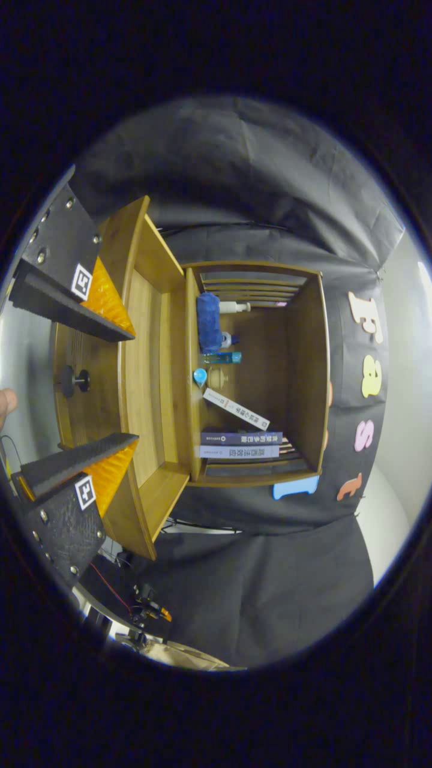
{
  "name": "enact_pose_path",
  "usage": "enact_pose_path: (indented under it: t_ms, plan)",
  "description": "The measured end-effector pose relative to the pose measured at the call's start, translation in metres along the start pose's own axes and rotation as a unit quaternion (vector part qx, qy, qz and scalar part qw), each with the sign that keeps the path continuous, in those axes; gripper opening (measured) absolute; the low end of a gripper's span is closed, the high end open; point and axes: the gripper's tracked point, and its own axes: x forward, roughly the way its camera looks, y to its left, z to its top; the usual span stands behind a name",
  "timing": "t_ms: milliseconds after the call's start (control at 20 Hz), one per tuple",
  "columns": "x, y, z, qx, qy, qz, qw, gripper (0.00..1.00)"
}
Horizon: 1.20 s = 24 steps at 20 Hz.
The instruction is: Pull open the drawer, take out the items inside it, and place them on the countertop above the cabinet.
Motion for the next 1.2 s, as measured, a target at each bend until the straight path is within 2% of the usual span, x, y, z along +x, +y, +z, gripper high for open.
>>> enact_pose_path:
  t_ms: [250, 550, 800, 1200]
  plan:
    - [0.008, 0.025, -0.023, -0.058, -0.007, 0.029, 0.998, 0.90]
    - [0.030, 0.050, -0.060, -0.040, 0.024, 0.052, 0.998, 0.90]
    - [0.030, 0.049, -0.058, -0.044, 0.007, 0.008, 0.999, 0.90]
    - [0.044, 0.055, -0.058, -0.001, -0.002, 0.020, 1.000, 0.95]
